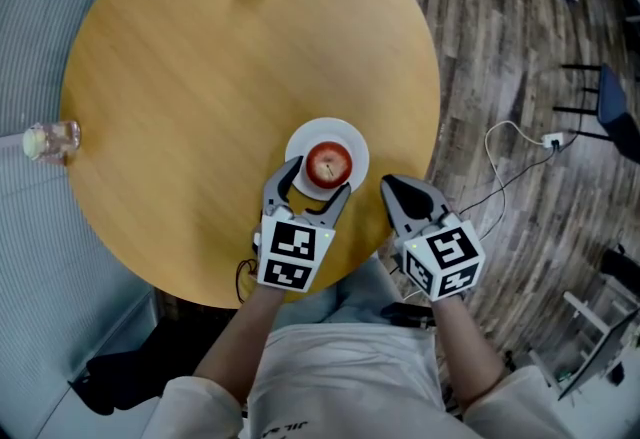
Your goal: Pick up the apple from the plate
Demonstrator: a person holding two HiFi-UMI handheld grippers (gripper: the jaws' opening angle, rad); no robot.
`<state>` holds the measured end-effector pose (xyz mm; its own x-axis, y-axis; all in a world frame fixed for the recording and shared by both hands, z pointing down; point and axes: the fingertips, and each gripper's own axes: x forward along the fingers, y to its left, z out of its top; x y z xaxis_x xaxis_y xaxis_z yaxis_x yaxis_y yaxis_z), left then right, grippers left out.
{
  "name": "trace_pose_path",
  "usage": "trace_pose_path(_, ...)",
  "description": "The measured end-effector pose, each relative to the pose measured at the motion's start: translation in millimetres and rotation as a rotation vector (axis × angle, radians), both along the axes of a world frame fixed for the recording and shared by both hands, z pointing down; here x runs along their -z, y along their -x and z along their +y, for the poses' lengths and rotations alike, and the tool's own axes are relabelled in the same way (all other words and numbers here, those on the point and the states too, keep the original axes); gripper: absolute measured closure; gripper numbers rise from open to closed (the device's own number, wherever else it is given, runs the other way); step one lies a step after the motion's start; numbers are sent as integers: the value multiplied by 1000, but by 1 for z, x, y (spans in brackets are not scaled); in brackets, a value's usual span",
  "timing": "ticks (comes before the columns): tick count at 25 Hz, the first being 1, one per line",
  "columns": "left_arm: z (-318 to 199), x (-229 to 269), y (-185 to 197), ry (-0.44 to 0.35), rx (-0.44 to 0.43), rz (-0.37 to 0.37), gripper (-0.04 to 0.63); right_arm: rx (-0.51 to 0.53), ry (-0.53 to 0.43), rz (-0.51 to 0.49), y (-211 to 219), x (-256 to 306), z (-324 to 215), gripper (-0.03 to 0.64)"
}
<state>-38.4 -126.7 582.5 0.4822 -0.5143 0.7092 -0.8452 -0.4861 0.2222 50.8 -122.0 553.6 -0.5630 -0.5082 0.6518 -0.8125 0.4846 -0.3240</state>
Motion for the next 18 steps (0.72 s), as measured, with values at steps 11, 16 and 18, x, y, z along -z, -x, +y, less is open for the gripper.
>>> trace_pose_path(11,-4,-19,-7,33,-3,-10,229,0,23,-1,-4,-8,-1,583)
trace_pose_path(16,-5,-21,-8,40,3,-8,229,-1,29,-7,-6,-10,-1,583)
trace_pose_path(18,-6,-21,-8,42,11,0,230,-3,29,-7,-6,-10,-2,583)
